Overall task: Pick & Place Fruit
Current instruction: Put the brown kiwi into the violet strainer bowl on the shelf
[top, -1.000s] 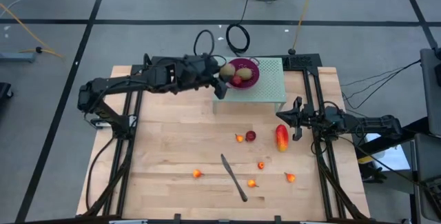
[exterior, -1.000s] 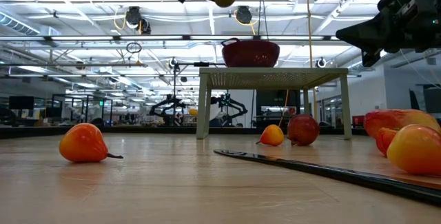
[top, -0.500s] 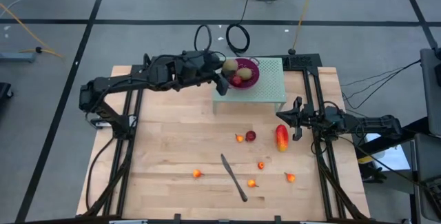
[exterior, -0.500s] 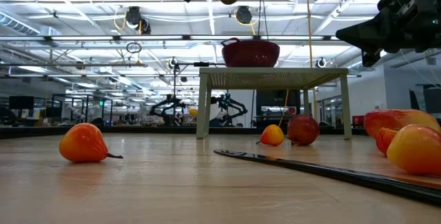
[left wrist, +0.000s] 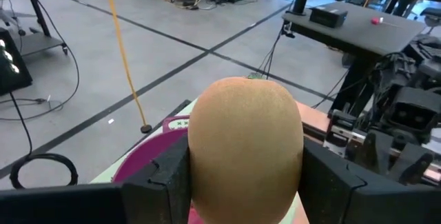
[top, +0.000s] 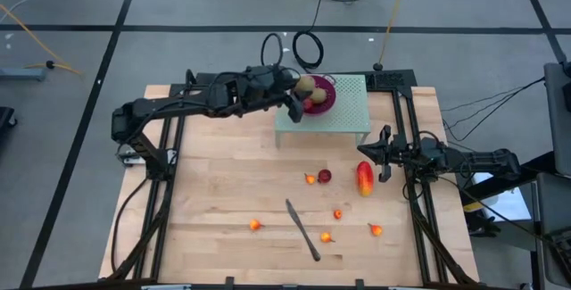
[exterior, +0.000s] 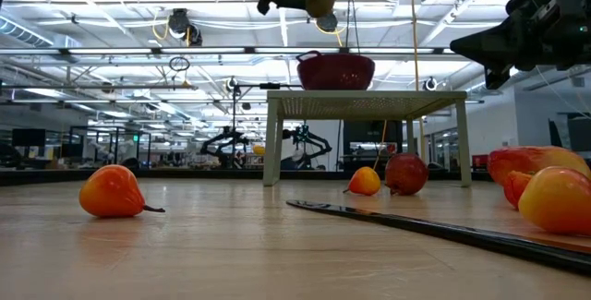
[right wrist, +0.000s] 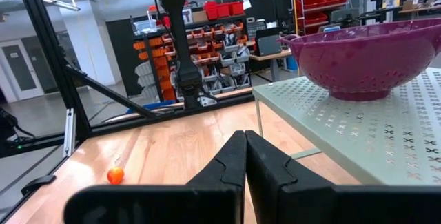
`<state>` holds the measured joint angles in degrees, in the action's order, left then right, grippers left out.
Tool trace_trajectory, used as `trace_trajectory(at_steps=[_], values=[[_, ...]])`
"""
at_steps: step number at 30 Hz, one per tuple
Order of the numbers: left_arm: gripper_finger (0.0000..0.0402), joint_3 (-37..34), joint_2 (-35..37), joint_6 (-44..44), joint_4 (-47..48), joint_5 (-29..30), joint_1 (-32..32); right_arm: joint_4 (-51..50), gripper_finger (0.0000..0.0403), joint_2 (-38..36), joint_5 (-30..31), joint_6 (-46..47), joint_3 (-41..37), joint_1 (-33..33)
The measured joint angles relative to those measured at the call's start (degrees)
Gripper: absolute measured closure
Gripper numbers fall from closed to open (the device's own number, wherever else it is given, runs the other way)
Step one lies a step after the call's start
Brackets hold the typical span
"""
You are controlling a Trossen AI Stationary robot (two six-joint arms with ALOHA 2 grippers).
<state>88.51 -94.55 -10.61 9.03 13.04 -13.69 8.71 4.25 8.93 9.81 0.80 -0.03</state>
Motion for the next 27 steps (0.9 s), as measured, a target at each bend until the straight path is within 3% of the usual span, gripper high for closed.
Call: trace_trajectory(at_steps=[27], values=[[0.0203,0.0,-8.3,-0.2,-4.1,0.4,-1.9,-0.4,0.0403,0.0,0.0,0.0,0.0,0.0]])
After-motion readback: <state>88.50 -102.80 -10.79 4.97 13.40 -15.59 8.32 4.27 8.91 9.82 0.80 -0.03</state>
